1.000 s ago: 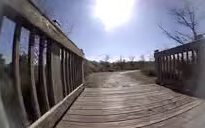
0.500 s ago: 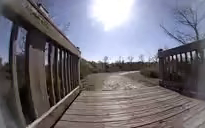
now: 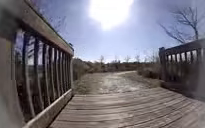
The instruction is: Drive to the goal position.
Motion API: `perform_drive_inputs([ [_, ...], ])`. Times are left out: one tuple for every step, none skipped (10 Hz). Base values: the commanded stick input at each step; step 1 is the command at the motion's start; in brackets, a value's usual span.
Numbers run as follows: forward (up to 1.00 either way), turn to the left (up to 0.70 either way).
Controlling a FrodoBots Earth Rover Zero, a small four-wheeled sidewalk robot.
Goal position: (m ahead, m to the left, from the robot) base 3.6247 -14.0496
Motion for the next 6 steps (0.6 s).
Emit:
perform_drive_inputs([
  [0.64,-0.17],
  [0.64,-0.18],
  [0.64,-0.19],
  [0.64,-0.08],
  [0.64,-0.18],
  [0.64,-0.23],
])
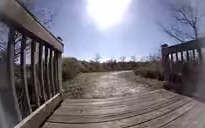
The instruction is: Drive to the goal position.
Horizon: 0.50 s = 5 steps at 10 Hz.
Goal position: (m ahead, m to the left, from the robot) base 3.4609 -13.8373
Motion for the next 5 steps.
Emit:
perform_drive_inputs([
  [0.65,-0.25],
  [0.65,-0.25],
  [0.64,-0.20],
  [0.64,0.00],
  [0.64,0.00],
])
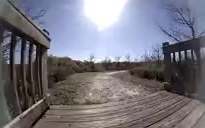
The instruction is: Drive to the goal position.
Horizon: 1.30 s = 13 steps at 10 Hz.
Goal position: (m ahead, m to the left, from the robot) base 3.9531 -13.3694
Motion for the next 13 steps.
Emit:
perform_drive_inputs([
  [0.64,0.00],
  [0.64,0.00],
  [0.64,0.00],
  [0.64,0.00],
  [0.65,0.00],
  [0.65,0.00],
  [0.65,0.00],
  [0.65,0.00],
  [0.65,0.00],
  [0.65,0.00],
  [0.65,-0.05],
  [0.65,-0.09],
  [0.65,-0.10],
])
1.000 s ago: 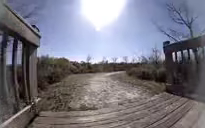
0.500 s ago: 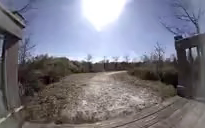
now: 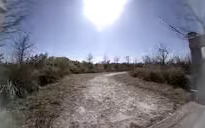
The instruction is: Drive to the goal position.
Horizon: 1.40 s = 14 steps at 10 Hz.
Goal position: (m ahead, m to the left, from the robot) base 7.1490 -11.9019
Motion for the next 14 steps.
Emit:
perform_drive_inputs([
  [0.65,-0.15],
  [0.65,-0.17],
  [0.65,-0.17],
  [0.65,-0.17],
  [0.65,-0.18],
  [0.65,-0.19],
  [0.65,-0.20],
  [0.65,-0.20],
  [0.65,-0.20],
  [0.65,-0.20],
  [0.65,-0.20],
  [0.65,-0.19],
  [0.65,-0.15],
  [0.65,-0.10],
])
